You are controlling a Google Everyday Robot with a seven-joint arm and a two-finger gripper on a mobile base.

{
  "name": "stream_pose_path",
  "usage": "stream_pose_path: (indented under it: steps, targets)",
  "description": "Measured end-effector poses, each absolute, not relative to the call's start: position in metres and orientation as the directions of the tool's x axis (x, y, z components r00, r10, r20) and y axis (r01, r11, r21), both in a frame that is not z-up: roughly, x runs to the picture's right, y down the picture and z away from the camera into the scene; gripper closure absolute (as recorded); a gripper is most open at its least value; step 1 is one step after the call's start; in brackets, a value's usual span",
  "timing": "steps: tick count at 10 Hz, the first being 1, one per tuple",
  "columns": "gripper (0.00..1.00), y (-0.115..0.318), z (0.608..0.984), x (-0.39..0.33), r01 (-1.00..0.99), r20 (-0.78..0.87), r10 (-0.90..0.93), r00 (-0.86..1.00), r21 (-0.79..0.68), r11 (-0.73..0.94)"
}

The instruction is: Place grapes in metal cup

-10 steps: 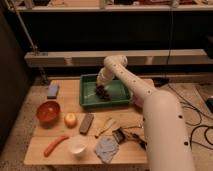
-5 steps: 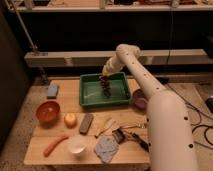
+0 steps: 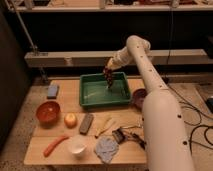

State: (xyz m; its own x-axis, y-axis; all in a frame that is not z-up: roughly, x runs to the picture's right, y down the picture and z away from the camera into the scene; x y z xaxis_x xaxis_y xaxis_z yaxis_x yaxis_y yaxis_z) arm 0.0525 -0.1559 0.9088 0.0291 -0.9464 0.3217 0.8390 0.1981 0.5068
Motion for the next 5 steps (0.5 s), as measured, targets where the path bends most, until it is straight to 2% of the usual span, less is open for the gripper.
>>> stream_pose_path:
  steps: [5]
  targets:
    - [1.0,-0.162,0.868,0.095,0.844,0.268,-0.963,0.012,0.514,0.153]
